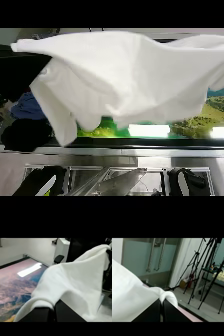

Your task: Fold the shirts.

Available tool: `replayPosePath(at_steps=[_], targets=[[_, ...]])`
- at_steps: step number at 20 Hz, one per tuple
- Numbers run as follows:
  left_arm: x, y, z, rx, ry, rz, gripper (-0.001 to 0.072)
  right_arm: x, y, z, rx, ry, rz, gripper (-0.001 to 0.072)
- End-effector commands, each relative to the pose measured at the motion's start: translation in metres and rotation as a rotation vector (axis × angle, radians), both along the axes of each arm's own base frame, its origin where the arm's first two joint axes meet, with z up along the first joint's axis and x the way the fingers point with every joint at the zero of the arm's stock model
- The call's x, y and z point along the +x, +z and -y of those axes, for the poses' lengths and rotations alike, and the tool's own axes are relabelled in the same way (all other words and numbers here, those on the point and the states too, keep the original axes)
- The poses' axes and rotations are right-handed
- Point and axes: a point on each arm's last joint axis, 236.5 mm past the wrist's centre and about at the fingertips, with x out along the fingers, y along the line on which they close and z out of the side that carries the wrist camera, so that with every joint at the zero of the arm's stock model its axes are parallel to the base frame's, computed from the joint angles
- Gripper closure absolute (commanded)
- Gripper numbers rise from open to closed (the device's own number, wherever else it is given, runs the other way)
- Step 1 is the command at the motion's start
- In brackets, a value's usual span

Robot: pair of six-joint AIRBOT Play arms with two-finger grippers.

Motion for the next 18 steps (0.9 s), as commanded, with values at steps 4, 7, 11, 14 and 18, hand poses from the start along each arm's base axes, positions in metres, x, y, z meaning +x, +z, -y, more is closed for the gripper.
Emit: replayPosePath(at_steps=[4,7,11,14,18], targets=[[0.122,-0.160,0.024,0.251,0.025,-0.423,0.0693,0.121,-0.119,0.019,0.070,0.076,-0.457,0.0691],[0.157,-0.293,0.037,0.362,-0.077,-0.796,0.0693,0.179,-0.244,0.009,0.060,0.126,-0.787,0.0690],[0.195,-0.429,0.048,0.341,-0.152,-1.080,0.0691,0.228,-0.399,-0.010,0.077,0.134,-1.107,0.0688],[0.234,-0.458,0.029,0.276,-0.108,-1.173,0.0006,0.259,-0.456,0.002,0.123,0.052,-1.197,0.0442],[0.252,-0.425,-0.015,0.254,-0.085,-1.189,0.0007,0.283,-0.417,0.061,0.196,-0.060,-1.122,0.0182]])
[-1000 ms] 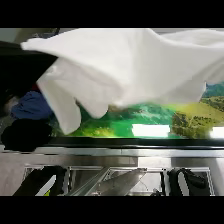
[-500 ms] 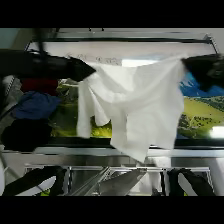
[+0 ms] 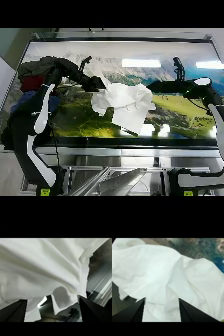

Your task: Fold the shirts.

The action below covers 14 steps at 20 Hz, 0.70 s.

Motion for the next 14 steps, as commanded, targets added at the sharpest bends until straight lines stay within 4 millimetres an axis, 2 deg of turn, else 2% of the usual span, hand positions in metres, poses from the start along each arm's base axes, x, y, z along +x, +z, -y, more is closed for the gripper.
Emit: replayPosePath(at_steps=[1,3,4,6,8,11,14], targets=[[0.004,0.016,-0.034,-0.012,0.020,-0.060,0.0007,0.019,0.015,0.057,-0.004,-0.144,0.016,0.0183],[-0.013,0.028,-0.041,-0.012,0.004,-0.086,0.0007,0.010,0.022,0.092,-0.018,-0.181,0.006,0.0183],[-0.026,0.028,-0.040,-0.011,-0.004,-0.103,0.0007,0.000,0.013,0.105,-0.036,-0.182,-0.039,0.0183],[-0.058,0.019,-0.034,-0.008,-0.023,-0.147,0.0007,-0.021,-0.019,0.122,-0.095,-0.173,-0.141,0.0182],[-0.086,-0.006,-0.025,0.011,-0.004,-0.169,0.0007,-0.042,-0.052,0.123,-0.131,-0.149,-0.226,0.0183],[-0.121,-0.058,-0.022,0.097,0.049,-0.209,0.0007,-0.059,-0.090,0.110,-0.101,-0.122,-0.328,0.0183],[-0.137,-0.088,-0.013,0.126,0.068,-0.227,0.0007,-0.063,-0.115,0.090,-0.067,-0.082,-0.393,0.0183]])
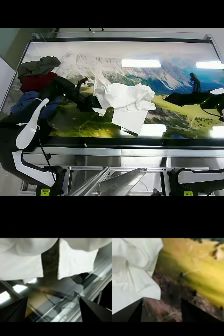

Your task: Fold the shirts.

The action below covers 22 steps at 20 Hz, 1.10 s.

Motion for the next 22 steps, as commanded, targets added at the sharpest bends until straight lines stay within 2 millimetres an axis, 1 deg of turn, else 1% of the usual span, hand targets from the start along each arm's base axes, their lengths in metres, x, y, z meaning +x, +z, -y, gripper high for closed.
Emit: replayPosePath(at_steps=[1,3,4,6,8,11,13,14,15,16,17,18,19,20,21,22], targets=[[-0.012,-0.037,0.005,0.062,0.038,0.031,0.0007,-0.013,-0.032,-0.022,0.036,0.045,-0.093,0.0183],[0.006,-0.040,0.008,0.076,0.069,0.096,0.0007,-0.016,-0.044,-0.041,0.046,0.081,-0.118,0.0183],[0.017,-0.037,0.008,0.078,0.086,0.132,0.0008,-0.016,-0.048,-0.049,0.044,0.093,-0.122,0.0183],[0.029,-0.027,0.010,0.070,0.088,0.166,0.0007,-0.013,-0.049,-0.065,0.039,0.117,-0.107,0.0190],[0.033,-0.023,0.012,0.066,0.088,0.181,0.0007,-0.010,-0.045,-0.079,0.049,0.137,-0.089,0.0190],[0.022,-0.037,0.016,0.082,0.079,0.160,0.0008,-0.009,-0.042,-0.091,0.051,0.157,-0.080,0.0200],[0.019,-0.047,0.020,0.087,0.069,0.141,0.0009,-0.010,-0.042,-0.096,0.053,0.169,-0.078,0.0394],[0.020,-0.051,0.020,0.090,0.073,0.135,0.0010,-0.010,-0.042,-0.097,0.054,0.170,-0.078,0.0417],[0.019,-0.056,0.023,0.090,0.061,0.122,0.0068,-0.010,-0.041,-0.097,0.054,0.171,-0.078,0.0419],[0.018,-0.059,0.026,0.088,0.048,0.110,0.0186,-0.011,-0.041,-0.097,0.058,0.172,-0.080,0.0467],[0.019,-0.060,0.029,0.084,0.041,0.106,0.0283,-0.012,-0.040,-0.098,0.063,0.178,-0.085,0.0628],[0.021,-0.059,0.032,0.081,0.030,0.110,0.0406,-0.015,-0.038,-0.099,0.069,0.187,-0.090,0.0691],[0.025,-0.055,0.034,0.074,0.022,0.114,0.0546,-0.017,-0.035,-0.101,0.080,0.202,-0.093,0.0690],[0.027,-0.049,0.036,0.063,0.007,0.116,0.0671,-0.019,-0.029,-0.104,0.092,0.221,-0.094,0.0690],[0.027,-0.042,0.038,0.053,-0.008,0.117,0.0693,-0.020,-0.020,-0.105,0.101,0.239,-0.085,0.0690],[0.027,-0.034,0.040,0.041,-0.026,0.116,0.0693,-0.018,-0.008,-0.105,0.104,0.251,-0.064,0.0690]])
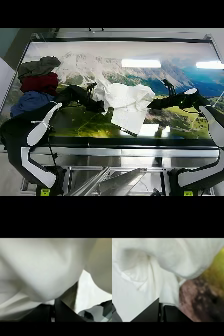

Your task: Fold the shirts.

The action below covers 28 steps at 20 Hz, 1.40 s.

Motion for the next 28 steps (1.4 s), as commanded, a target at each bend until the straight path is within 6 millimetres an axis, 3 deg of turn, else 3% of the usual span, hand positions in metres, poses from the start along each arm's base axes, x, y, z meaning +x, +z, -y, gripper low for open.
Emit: replayPosePath(at_steps=[1,4,7,9,12,14,17,19,20,22,24,28], targets=[[-0.002,0.029,0.012,-0.053,-0.062,-0.013,0.0693,-0.001,0.034,-0.003,0.034,0.046,0.038,0.0690],[0.009,0.089,0.018,-0.095,-0.105,0.097,0.0694,0.011,0.096,0.009,0.036,0.033,0.146,0.0690],[0.027,0.192,0.018,-0.149,-0.098,0.327,0.0694,0.017,0.170,0.025,0.014,0.004,0.288,0.0690],[0.028,0.274,0.014,-0.229,-0.074,0.484,0.0694,0.011,0.216,0.032,0.015,-0.019,0.363,0.0690],[0.009,0.392,-0.011,-0.322,-0.033,0.721,0.0694,-0.011,0.297,0.032,0.024,-0.031,0.553,0.0690],[-0.011,0.452,-0.035,-0.320,0.008,0.865,0.0694,-0.029,0.352,0.039,-0.029,-0.071,0.714,0.0690],[-0.051,0.505,-0.064,-0.289,0.045,1.010,0.0694,-0.069,0.432,0.044,-0.128,-0.146,0.976,0.0690],[-0.064,0.508,-0.076,-0.257,0.065,1.036,0.0694,-0.090,0.458,0.039,-0.189,-0.154,1.094,0.0690],[-0.064,0.499,-0.080,-0.249,0.080,1.025,0.0694,-0.093,0.459,0.035,-0.187,-0.144,1.099,0.0690],[-0.051,0.457,-0.090,-0.216,0.128,0.931,0.0694,-0.083,0.437,0.032,-0.151,-0.128,1.008,0.0690],[-0.039,0.395,-0.092,-0.212,0.160,0.786,0.0694,-0.066,0.392,0.023,-0.090,-0.085,0.858,0.0690],[-0.030,0.253,-0.086,-0.182,0.191,0.513,0.0694,-0.042,0.256,-0.014,0.033,0.029,0.473,0.0689]])
